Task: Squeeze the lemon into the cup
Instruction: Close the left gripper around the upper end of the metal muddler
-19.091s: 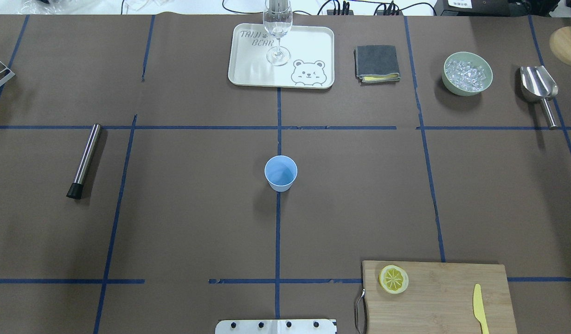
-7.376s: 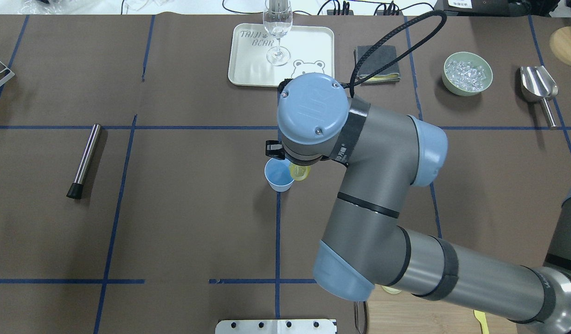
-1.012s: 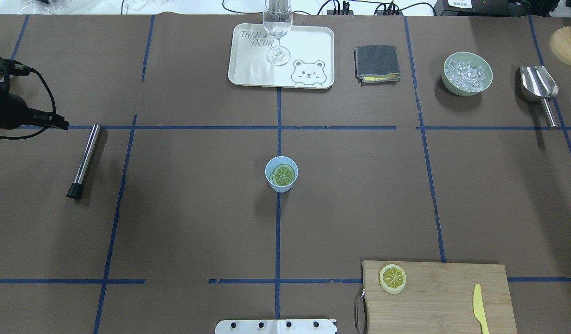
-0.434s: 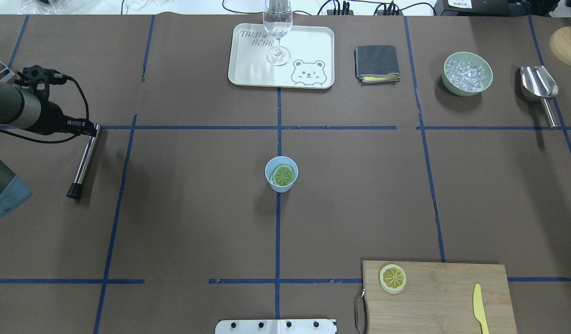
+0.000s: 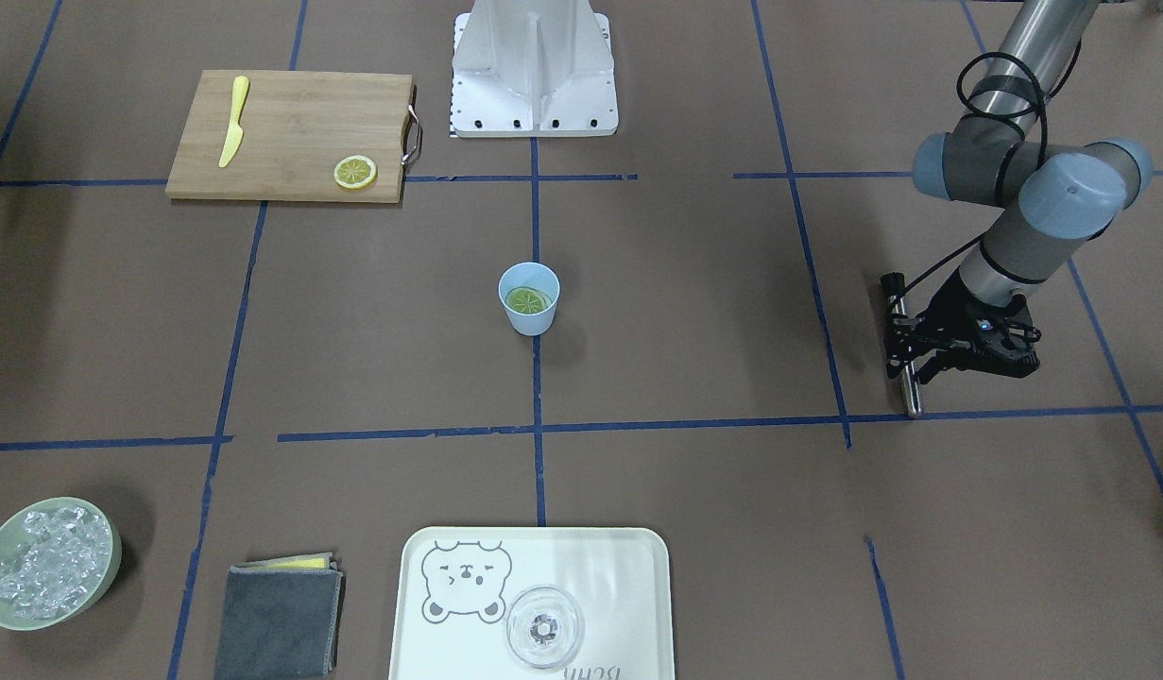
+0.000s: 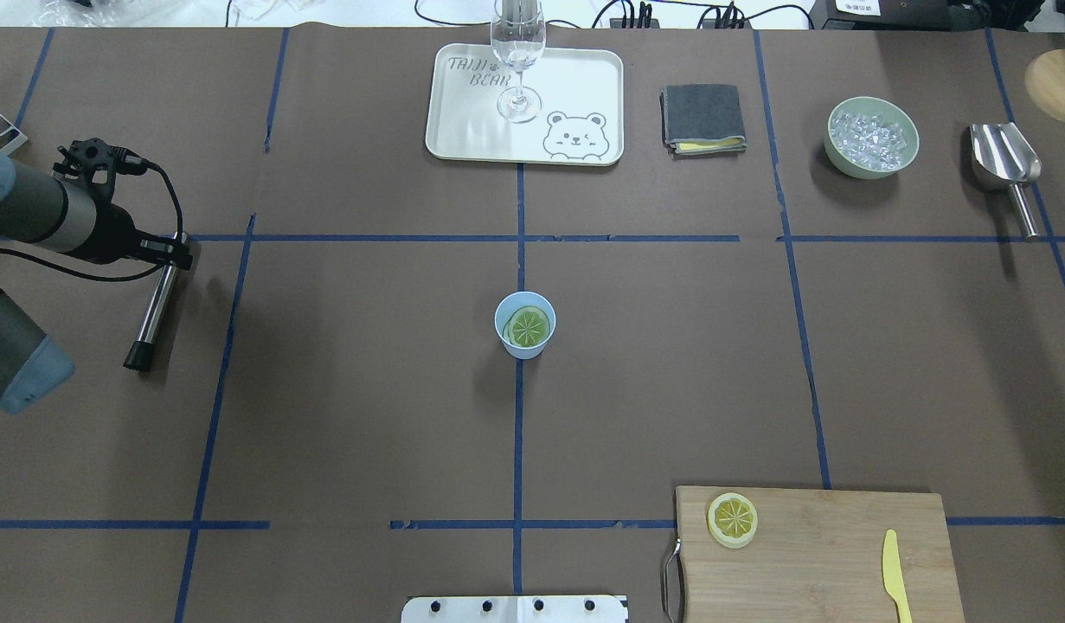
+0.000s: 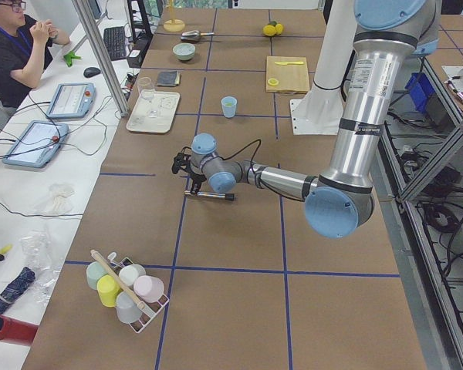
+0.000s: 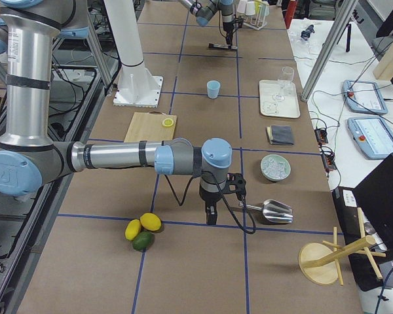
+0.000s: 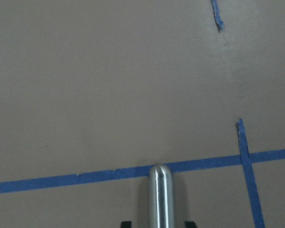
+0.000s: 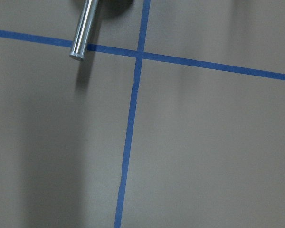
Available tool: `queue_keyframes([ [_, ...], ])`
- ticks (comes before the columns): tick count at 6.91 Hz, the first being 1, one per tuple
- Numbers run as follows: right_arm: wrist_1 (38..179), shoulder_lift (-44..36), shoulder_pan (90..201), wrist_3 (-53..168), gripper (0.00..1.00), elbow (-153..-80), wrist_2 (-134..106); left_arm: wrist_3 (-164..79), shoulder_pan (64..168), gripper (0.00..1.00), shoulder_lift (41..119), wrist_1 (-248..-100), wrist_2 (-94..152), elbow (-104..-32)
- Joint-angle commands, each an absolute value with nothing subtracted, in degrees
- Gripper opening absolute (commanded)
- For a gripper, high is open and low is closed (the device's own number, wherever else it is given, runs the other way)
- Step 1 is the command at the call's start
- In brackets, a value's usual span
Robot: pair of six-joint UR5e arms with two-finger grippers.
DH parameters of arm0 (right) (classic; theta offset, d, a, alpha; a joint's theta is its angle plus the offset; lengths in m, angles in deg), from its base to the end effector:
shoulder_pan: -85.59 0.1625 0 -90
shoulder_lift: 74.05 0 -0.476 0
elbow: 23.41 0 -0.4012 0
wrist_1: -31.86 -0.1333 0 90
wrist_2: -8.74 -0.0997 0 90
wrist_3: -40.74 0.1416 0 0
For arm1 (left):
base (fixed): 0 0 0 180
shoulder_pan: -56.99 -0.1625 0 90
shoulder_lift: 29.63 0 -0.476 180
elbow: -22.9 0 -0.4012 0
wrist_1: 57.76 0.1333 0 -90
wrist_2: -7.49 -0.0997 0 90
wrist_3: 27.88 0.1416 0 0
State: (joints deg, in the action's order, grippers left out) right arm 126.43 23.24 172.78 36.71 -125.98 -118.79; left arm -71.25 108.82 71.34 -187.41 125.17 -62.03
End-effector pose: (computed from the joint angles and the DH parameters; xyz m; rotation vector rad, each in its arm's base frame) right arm 0.0254 -0.4420 0.7088 0.0189 -0.6553 -0.1191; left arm 0.3480 -0.5520 0.6052 0.2912 0.8541 0.1074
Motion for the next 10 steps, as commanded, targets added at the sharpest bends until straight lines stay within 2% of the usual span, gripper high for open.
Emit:
queue_keyframes([
  [1,126.4,23.2,172.8,36.7,1.0,-126.0,-118.8,-70.5,108.8,0.49,71.3,-187.4,125.2,-61.8],
  [9,126.4,23.2,172.8,36.6,1.0,-126.1,-118.7,-70.5,108.7,0.43,70.9,-187.7,125.3,-60.9],
  [10,126.4,23.2,172.8,36.7,1.0,-126.1,-118.8,-70.5,108.7,0.16,70.8,-187.8,125.3,-61.0],
])
